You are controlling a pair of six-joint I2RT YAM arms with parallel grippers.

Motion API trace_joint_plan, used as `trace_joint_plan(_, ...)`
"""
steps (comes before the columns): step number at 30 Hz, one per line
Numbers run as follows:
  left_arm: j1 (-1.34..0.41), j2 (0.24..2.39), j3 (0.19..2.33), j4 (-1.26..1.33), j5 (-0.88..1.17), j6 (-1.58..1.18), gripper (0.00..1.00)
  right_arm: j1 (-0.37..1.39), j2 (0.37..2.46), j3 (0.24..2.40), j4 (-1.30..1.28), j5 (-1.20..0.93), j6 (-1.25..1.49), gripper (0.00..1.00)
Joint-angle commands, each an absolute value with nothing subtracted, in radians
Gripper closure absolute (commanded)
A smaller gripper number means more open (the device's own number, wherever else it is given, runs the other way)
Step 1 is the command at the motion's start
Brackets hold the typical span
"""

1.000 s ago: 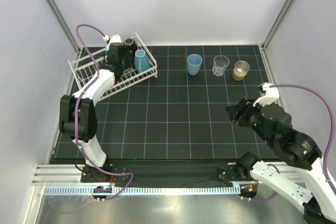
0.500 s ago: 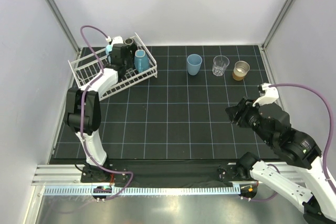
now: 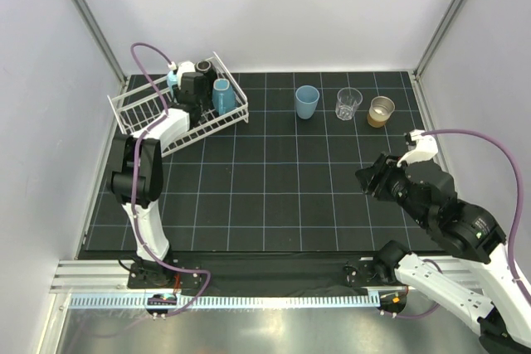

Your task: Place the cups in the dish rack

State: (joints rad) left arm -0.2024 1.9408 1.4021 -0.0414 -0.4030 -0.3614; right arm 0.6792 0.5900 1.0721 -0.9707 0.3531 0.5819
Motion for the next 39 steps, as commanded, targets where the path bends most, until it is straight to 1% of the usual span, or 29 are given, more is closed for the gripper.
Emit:
trace_joint_plan(1, -0.199, 1.945, 1.44, 0.003, -0.469, -0.373, 0.96, 0.68, 0.606, 1.108, -0.959, 0.364, 0.578, 0.48)
trace_joint_plan(2, -0.198, 1.945, 1.44, -0.023, -0.474, -0.374, 0.91, 0.68, 0.607, 1.109, -0.96, 0.364, 0.577, 0.48)
trace_joint_plan(3, -0.199, 1.944, 1.44, -0.028, -0.477, -0.373, 0.8, 0.68, 0.61, 1.109, -0.957, 0.361, 0.575, 0.48)
trace_joint_plan(4, -0.198, 1.944, 1.437, -0.032, -0.476, -0.374, 0.74, 0.68, 0.612, 1.108, -0.954, 0.36, 0.572, 0.47)
trace_joint_plan(5, -0.199, 1.942, 1.439, -0.038, -0.474, -0.373, 0.67, 0.678, 0.615, 1.104, -0.951, 0.359, 0.571, 0.47)
trace_joint_plan(6, -0.199, 1.942, 1.44, -0.044, -0.466, -0.374, 0.56, 0.68, 0.617, 1.104, -0.95, 0.353, 0.569, 0.47)
trace_joint_plan(8, -0.199, 1.939, 1.439, -0.061, -0.46, -0.379, 0.44, 0.68, 0.621, 1.104, -0.946, 0.351, 0.565, 0.48)
trace_joint_plan(9, -0.199, 1.936, 1.437, -0.066, -0.456, -0.388, 0.36, 0.68, 0.621, 1.104, -0.945, 0.35, 0.563, 0.48)
trace_joint_plan(10, -0.198, 1.933, 1.433, -0.069, -0.453, -0.393, 0.33, 0.68, 0.621, 1.101, -0.945, 0.35, 0.563, 0.48)
trace_joint_plan(11, -0.198, 1.928, 1.428, -0.077, -0.449, -0.399, 0.25, 0.68, 0.623, 1.101, -0.946, 0.35, 0.561, 0.47)
trace_joint_plan(13, -0.199, 1.921, 1.417, -0.077, -0.437, -0.413, 0.22, 0.68, 0.62, 1.1, -0.948, 0.348, 0.56, 0.47)
trace_joint_plan(14, -0.198, 1.91, 1.413, -0.08, -0.433, -0.417, 0.17, 0.678, 0.621, 1.098, -0.95, 0.348, 0.56, 0.48)
trace_joint_plan(19, -0.198, 1.853, 1.411, -0.104, -0.402, -0.478, 0.1, 0.68, 0.617, 1.097, -0.953, 0.345, 0.554, 0.47)
trace_joint_plan(20, -0.199, 1.839, 1.411, -0.11, -0.399, -0.489, 0.05, 0.68, 0.618, 1.097, -0.953, 0.344, 0.552, 0.48)
trace_joint_plan(22, -0.199, 1.786, 1.419, -0.161, -0.399, -0.534, 0.03, 0.678, 0.626, 1.097, -0.948, 0.334, 0.543, 0.48)
trace_joint_plan(25, -0.199, 1.691, 1.437, -0.266, -0.388, -0.595, 0.02, 0.678, 0.634, 1.088, -0.928, 0.316, 0.522, 0.47)
trace_joint_plan(29, -0.21, 1.573, 1.396, -0.349, -0.33, -0.667, 0.01, 0.68, 0.67, 1.068, -0.894, 0.29, 0.522, 0.48)
trace_joint_plan(33, -0.241, 1.453, 1.313, -0.429, -0.255, -0.727, 0.01, 0.68, 0.721, 1.057, -0.867, 0.265, 0.522, 0.47)
trace_joint_plan(36, -0.288, 1.349, 1.201, -0.446, -0.201, -0.777, 0.0, 0.68, 0.765, 1.045, -0.836, 0.242, 0.54, 0.48)
trace_joint_plan(39, -0.394, 1.247, 1.103, -0.451, -0.155, -0.816, 0.0, 0.678, 0.808, 1.035, -0.798, 0.209, 0.564, 0.47)
